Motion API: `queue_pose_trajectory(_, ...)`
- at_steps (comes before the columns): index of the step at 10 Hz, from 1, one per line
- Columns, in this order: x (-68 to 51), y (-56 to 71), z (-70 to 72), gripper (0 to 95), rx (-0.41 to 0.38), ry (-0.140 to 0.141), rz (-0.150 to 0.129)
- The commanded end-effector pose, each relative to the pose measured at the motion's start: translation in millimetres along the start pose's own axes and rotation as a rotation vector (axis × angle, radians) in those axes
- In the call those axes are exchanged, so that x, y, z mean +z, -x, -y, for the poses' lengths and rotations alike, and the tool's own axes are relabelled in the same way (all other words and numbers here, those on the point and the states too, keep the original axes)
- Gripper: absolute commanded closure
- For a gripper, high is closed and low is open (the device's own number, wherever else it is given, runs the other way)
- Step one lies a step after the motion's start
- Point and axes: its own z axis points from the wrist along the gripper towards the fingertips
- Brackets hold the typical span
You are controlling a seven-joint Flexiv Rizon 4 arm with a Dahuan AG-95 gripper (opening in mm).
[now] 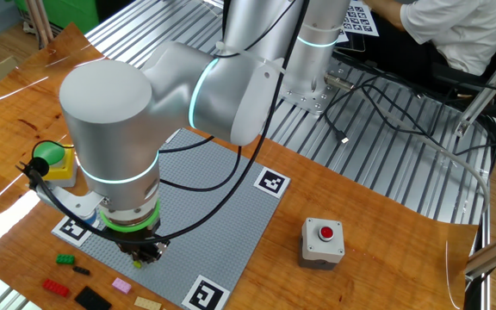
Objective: Build with small Lego blocks
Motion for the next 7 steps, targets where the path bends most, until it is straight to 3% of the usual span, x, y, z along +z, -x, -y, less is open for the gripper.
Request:
queue_pose_trajectory(1, 0.6, 0.5, 0.4, 95.0, -0.007, 0.002, -0.002)
queue_pose_trajectory(7, 0.5, -0.1, 2.7, 95.0, -0.010, 0.019, -0.012)
